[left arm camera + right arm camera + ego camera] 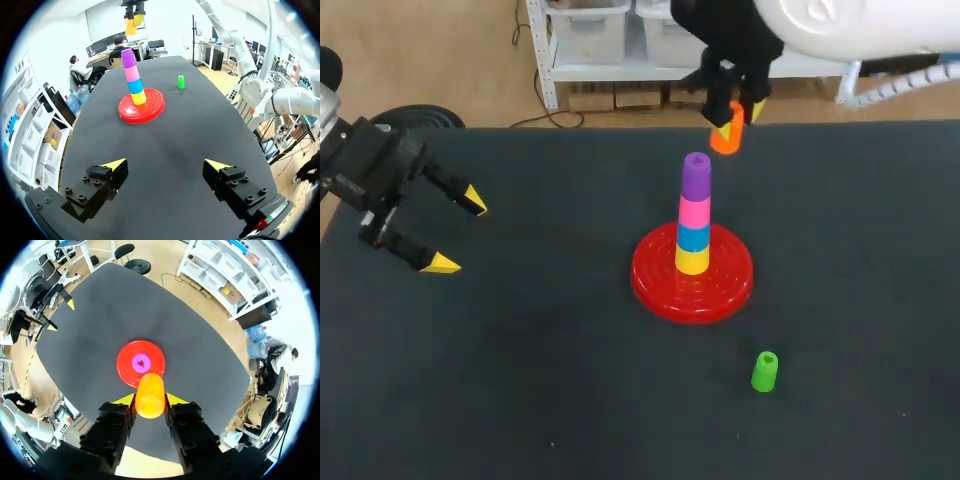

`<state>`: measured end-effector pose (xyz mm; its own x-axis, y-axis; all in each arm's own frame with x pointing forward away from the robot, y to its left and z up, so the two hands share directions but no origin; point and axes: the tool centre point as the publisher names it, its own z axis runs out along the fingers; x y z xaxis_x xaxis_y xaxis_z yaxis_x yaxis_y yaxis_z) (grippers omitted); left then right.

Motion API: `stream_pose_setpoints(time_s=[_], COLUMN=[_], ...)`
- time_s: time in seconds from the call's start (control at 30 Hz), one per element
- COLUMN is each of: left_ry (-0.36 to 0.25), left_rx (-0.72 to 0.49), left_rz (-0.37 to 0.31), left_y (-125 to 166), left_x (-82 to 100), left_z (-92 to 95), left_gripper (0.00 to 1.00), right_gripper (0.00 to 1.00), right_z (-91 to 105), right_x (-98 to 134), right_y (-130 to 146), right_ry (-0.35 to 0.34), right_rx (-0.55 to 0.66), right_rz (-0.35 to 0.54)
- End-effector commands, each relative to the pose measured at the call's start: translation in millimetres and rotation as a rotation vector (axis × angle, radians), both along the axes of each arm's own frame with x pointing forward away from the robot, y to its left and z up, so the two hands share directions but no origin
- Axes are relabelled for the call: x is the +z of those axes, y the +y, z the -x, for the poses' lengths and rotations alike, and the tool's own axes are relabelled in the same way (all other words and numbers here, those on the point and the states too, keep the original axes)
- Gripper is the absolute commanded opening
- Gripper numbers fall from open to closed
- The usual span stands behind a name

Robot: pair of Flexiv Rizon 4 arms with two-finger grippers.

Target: Pick up and stack the cylinders on the red base in this order: pink,purple,orange,green

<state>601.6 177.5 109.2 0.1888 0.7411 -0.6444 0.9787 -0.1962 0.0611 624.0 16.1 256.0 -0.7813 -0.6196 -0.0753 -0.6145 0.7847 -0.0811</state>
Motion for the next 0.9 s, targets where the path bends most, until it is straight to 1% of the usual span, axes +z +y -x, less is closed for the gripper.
stream_pose_setpoints(time_s=[0.03,0.13,0.37,0.63,0.9], left_ry=[-0.002,-0.002,-0.002,-0.002,-0.002], left_rx=[0.000,0.000,0.000,0.000,0.000], left_rz=[0.001,0.001,0.001,0.001,0.001], left_y=[0,0,0,0,0], left_x=[-0.7,-0.7,-0.7,-0.7,-0.7], left_z=[0.3,0.3,0.3,0.3,0.3], left_gripper=[1.00,1.00,1.00,1.00,1.00], right_gripper=[0.00,0.00,0.00,0.00,0.00], right_z=[-12.1,-16.2,-26.1,-38.3,-41.7], right_x=[-4,-9,-17,-21,-33], right_y=[15,21,25,21,18], right_ry=[0.065,0.085,0.124,0.155,0.188], right_rx=[0.004,0.015,0.018,0.008,-0.001], right_rz=[0.048,0.051,0.059,0.055,0.048])
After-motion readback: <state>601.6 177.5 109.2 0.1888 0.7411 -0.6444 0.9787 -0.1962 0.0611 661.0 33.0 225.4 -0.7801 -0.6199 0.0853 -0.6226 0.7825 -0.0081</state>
